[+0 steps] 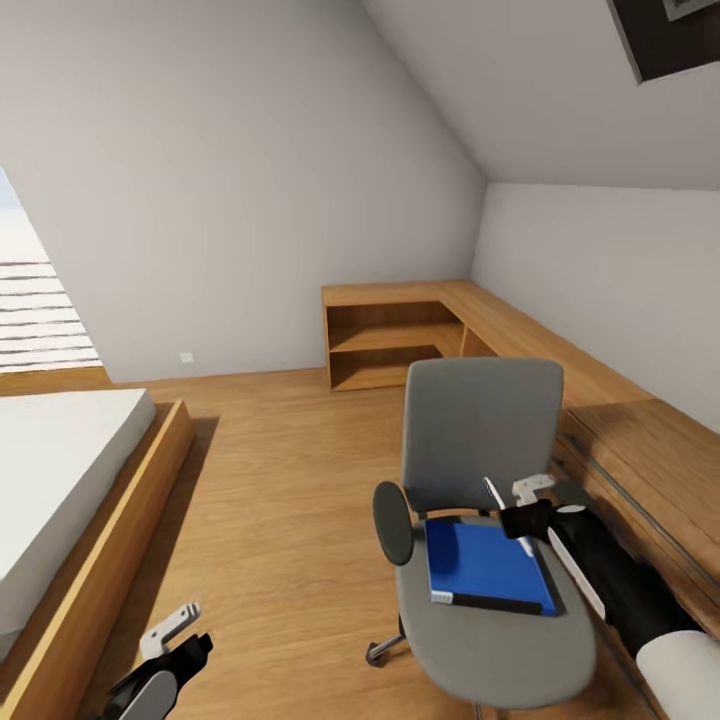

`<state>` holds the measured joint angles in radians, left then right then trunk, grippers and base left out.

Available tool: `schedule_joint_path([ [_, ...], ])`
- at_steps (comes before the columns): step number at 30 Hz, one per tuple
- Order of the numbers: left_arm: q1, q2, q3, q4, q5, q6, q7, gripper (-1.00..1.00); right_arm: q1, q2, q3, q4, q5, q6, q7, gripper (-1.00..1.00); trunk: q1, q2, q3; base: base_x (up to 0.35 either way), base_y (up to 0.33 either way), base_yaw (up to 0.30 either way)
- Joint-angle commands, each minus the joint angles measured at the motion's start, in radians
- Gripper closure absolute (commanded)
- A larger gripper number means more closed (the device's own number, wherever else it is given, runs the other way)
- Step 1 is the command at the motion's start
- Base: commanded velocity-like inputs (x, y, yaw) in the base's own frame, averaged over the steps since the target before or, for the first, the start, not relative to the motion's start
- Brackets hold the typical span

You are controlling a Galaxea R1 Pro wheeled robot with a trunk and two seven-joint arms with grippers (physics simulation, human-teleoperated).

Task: In the bedroom, organize the workspace by keeping the computer under the desk, ensuring the monitor is on the desk, placing the keyboard on the desk next to the monitor, placing the mouse on the desk next to the keyboard, moving the folder from the swivel chair onto the desk next to the mouse, stacking the notebook on top of the folder with the pen on top of the notebook, and positioning the swivel chair next to the desk.

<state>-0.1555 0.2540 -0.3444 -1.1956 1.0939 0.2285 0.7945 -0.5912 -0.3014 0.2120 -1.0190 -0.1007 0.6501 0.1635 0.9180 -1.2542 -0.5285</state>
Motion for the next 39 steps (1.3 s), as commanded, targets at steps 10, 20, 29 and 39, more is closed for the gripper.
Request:
schedule_joint_path([
  [10,-0.001,0.003,-0.014,0.098,-0.025,0.003,0.005,-1.00,0.184,0.013,-0.138,-0.417,-0.143,0.232,-0.143,1.00,-0.038,0.070,0.030,0.000,0.000,0.000],
  [20,-0.001,-0.023,-0.035,0.333,-0.190,-0.127,-0.088,-1.00,0.195,0.114,-0.196,-0.486,-0.156,0.350,-0.197,1.00,-0.077,0.140,0.062,0.000,0.000,0.000],
  [29,-0.001,-0.063,-0.033,0.402,-0.235,-0.183,-0.198,-1.00,0.203,0.130,-0.240,-0.489,-0.155,0.352,-0.198,1.00,-0.111,0.203,0.090,-0.008,0.000,-0.041],
  [39,-0.001,-0.057,-0.020,0.407,-0.241,-0.186,-0.200,-1.00,0.203,0.131,-0.392,-0.515,-0.157,0.347,-0.199,1.00,-0.150,0.273,0.124,-0.278,0.066,-0.264],
])
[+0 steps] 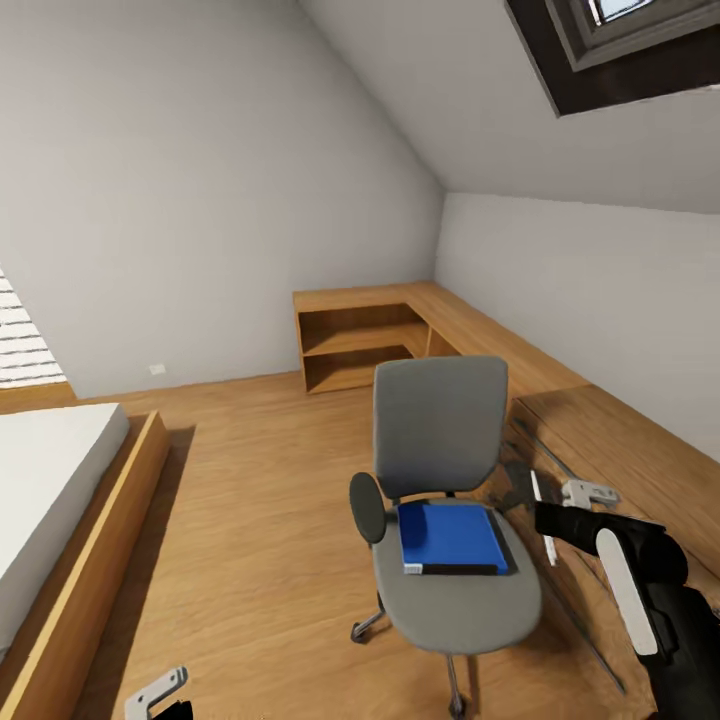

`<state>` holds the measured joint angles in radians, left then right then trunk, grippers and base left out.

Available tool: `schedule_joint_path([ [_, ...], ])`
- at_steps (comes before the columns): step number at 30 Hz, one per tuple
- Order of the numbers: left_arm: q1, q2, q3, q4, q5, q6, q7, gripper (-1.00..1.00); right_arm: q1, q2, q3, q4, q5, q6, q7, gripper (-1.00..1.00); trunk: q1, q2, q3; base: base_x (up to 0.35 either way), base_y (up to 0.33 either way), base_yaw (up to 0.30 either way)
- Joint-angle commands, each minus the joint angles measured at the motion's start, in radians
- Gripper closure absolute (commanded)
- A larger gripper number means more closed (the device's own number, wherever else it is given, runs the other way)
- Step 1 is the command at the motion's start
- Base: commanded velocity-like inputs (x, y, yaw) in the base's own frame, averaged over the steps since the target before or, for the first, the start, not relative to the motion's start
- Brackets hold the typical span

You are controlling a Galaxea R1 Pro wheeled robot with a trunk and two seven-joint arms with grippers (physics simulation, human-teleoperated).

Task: In the bedroom, organize the workspace by keeping the computer under the desk, ensuring the monitor is on the desk, placing the keyboard on the desk next to the monitor, placing the mouse on the desk next to the keyboard, moving the folder from the swivel chair onto the desk next to the mouse, stacking the notebook on top of the folder with the pen on top of the notebook, and positioning the swivel chair next to the desk.

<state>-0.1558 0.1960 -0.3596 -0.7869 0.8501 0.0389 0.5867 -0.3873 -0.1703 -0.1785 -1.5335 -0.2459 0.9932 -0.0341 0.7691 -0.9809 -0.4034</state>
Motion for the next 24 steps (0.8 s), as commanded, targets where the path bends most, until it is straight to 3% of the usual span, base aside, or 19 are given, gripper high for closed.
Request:
schedule_joint_path([
  [1,-0.001,0.002,-0.005,0.005,0.003,0.003,0.008,-1.00,-0.001,0.000,-0.030,-0.004,-0.012,0.004,-0.001,1.00,-0.004,0.006,0.002,-0.324,0.094,-0.285],
  [6,-0.001,0.001,-0.006,0.088,0.001,-0.004,0.007,-1.00,-0.001,0.000,-0.090,-0.020,-0.013,0.005,0.000,1.00,-0.024,0.041,0.015,-0.325,0.094,-0.223],
  [11,-0.001,-0.002,-0.007,0.183,0.000,-0.033,-0.016,-1.00,-0.001,0.000,-0.104,-0.028,-0.013,0.006,0.001,1.00,-0.043,0.076,0.029,-0.326,0.089,-0.071],
  [12,-0.001,-0.003,-0.008,0.248,0.003,-0.066,-0.076,-1.00,-0.001,0.000,-0.108,-0.030,-0.013,0.008,0.001,1.00,-0.047,0.083,0.032,-0.326,0.035,-0.015],
  [15,-0.001,-0.004,-0.008,0.338,0.006,-0.091,-0.193,-1.00,-0.001,-0.001,-0.112,-0.031,-0.012,0.010,0.001,1.00,-0.058,0.104,0.042,-0.320,0.019,-0.008],
  [19,-0.001,-0.005,-0.008,0.397,0.007,-0.101,-0.280,-1.00,-0.001,-0.002,-0.133,-0.034,-0.012,0.011,0.000,1.00,-0.073,0.132,0.054,-0.211,0.006,-0.003],
  [20,-0.001,-0.015,-0.007,0.419,0.009,-0.170,-0.313,-1.00,-0.001,-0.003,-0.194,-0.033,-0.009,0.010,0.000,1.00,-0.073,0.132,0.055,-0.006,0.000,-0.208],
  [24,-0.001,-0.022,-0.008,0.420,0.008,-0.192,-0.314,-1.00,-0.001,-0.003,-0.207,-0.031,-0.006,0.005,-0.001,1.00,-0.073,0.132,0.056,-0.004,0.000,-0.232],
])
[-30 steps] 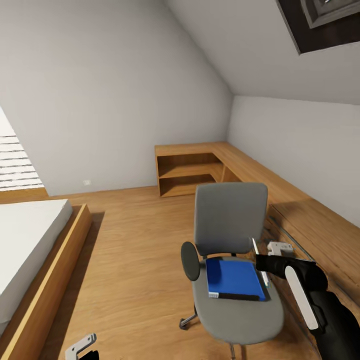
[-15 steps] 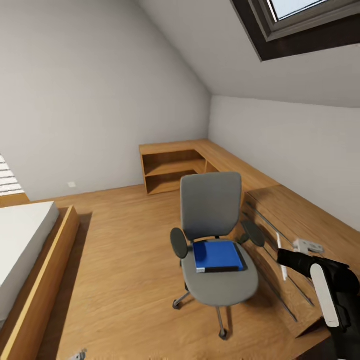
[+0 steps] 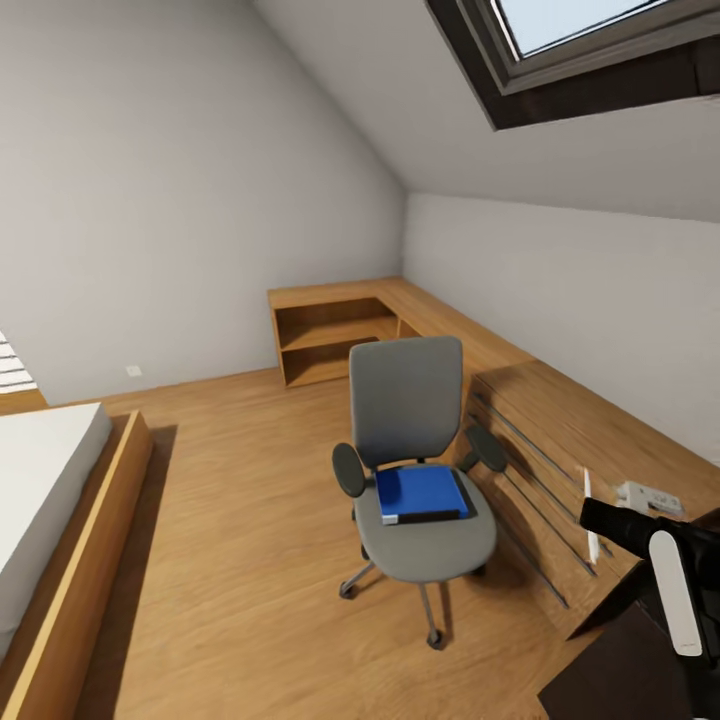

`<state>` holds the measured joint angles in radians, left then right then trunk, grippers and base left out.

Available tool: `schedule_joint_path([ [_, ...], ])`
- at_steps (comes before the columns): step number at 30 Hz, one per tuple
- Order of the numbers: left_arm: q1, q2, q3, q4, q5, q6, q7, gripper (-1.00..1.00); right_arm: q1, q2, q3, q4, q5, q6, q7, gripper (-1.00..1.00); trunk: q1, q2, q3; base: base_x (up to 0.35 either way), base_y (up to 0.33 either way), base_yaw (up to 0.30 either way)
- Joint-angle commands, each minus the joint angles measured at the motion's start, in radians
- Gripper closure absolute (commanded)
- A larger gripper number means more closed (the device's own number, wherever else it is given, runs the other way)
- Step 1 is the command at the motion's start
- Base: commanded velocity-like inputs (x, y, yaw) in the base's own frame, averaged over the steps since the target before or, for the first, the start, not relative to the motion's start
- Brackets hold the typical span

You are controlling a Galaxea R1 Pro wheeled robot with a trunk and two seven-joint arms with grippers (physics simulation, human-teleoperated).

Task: In the bedroom, organize the workspace by keeping the computer under the desk, ensuring the monitor is on the desk, placing the keyboard on the desk next to the monitor, placing the mouse on the desk next to the keyboard, moving the folder from the swivel chair onto the desk next to the mouse, stacking the notebook on top of the folder with the pen on top of the notebook, and positioning the swivel chair next to the desk.

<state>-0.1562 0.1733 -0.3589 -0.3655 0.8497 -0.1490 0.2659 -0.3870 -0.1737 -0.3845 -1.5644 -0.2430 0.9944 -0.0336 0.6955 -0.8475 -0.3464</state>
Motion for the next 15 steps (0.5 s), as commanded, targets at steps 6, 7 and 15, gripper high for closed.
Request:
schedule_joint_path([
  [6,0.000,-0.004,-0.009,0.000,0.008,-0.020,0.006,-1.00,-0.001,-0.002,-0.059,0.005,0.001,0.001,-0.009,1.00,0.000,-0.001,0.001,0.000,0.000,-0.275],
  [7,0.000,-0.004,-0.009,0.000,0.008,-0.020,0.006,-1.00,-0.001,-0.003,-0.060,0.005,0.002,0.001,-0.013,1.00,0.000,-0.001,0.001,0.000,0.000,-0.283],
  [15,0.000,-0.005,-0.008,0.006,0.008,-0.043,0.006,-1.00,-0.001,-0.001,-0.062,0.015,0.007,-0.001,-0.157,1.00,0.000,-0.001,0.004,0.000,0.000,-0.284],
])
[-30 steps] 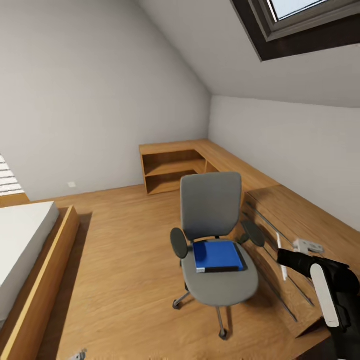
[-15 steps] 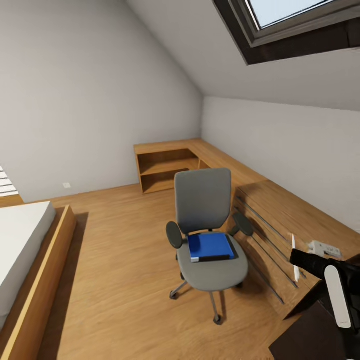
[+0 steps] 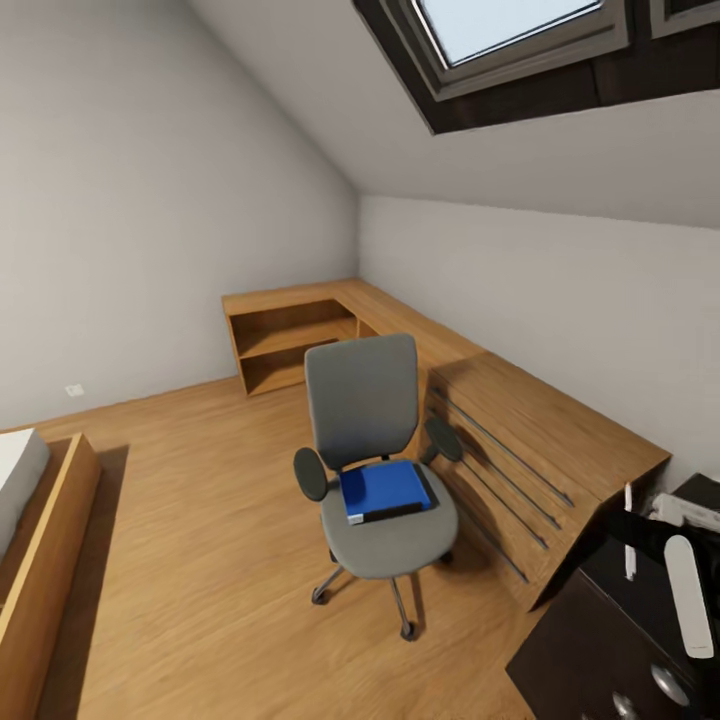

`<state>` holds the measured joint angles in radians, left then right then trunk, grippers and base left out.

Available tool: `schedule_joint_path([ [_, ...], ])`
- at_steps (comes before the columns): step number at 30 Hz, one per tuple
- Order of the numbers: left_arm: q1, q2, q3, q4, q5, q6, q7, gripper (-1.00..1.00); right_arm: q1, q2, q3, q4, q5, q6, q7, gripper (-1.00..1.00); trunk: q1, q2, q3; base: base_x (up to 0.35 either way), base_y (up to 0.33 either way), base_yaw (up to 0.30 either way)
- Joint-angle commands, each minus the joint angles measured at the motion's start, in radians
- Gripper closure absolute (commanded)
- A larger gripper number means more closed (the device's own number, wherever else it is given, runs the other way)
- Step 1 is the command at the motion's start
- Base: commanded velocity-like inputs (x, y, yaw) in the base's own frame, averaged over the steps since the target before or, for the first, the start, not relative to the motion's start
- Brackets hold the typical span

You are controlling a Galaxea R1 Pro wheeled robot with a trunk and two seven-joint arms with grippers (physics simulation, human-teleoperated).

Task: In the bedroom, organize the workspace by keeping the computer under the desk, ensuring the monitor is on the desk, placing the keyboard on the desk next to the monitor, placing the mouse on the desk next to the keyboard, moving the folder from the swivel chair onto the desk next to the mouse, stacking the notebook on top of the folder with the pen on top of the notebook, and positioning the swivel chair next to the desk.

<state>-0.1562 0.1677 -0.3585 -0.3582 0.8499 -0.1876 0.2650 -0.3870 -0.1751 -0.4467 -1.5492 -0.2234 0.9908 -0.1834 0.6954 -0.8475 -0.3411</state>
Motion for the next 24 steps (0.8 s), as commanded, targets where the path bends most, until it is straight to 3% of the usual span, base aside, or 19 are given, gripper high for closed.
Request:
schedule_joint_path([
  [1,0.000,0.001,-0.009,0.003,0.008,-0.010,0.007,-1.00,-0.001,0.000,0.000,0.000,-0.013,0.003,-0.013,1.00,0.000,-0.001,-0.001,0.000,0.000,-0.284],
  [2,0.000,-0.002,-0.012,0.030,0.008,-0.037,0.004,-1.00,-0.001,-0.001,0.001,0.004,-0.012,0.002,-0.028,1.00,0.000,-0.001,-0.001,0.000,0.000,-0.284],
  [10,0.000,-0.019,-0.013,0.048,0.005,-0.055,0.002,-1.00,-0.001,-0.001,0.002,0.023,-0.009,-0.018,-0.037,1.00,0.000,-0.001,0.002,0.000,0.000,-0.284],
  [18,0.000,-0.022,-0.013,0.050,0.004,-0.056,0.002,-1.00,-0.001,0.001,0.007,0.061,0.054,-0.050,-0.037,1.00,0.000,-0.001,0.005,0.000,0.000,-0.281],
  [24,0.000,-0.022,-0.012,0.050,0.003,-0.058,0.002,-1.00,-0.001,0.002,0.033,0.084,0.062,-0.055,-0.036,1.00,0.000,-0.001,0.005,0.059,0.000,-0.125],
])
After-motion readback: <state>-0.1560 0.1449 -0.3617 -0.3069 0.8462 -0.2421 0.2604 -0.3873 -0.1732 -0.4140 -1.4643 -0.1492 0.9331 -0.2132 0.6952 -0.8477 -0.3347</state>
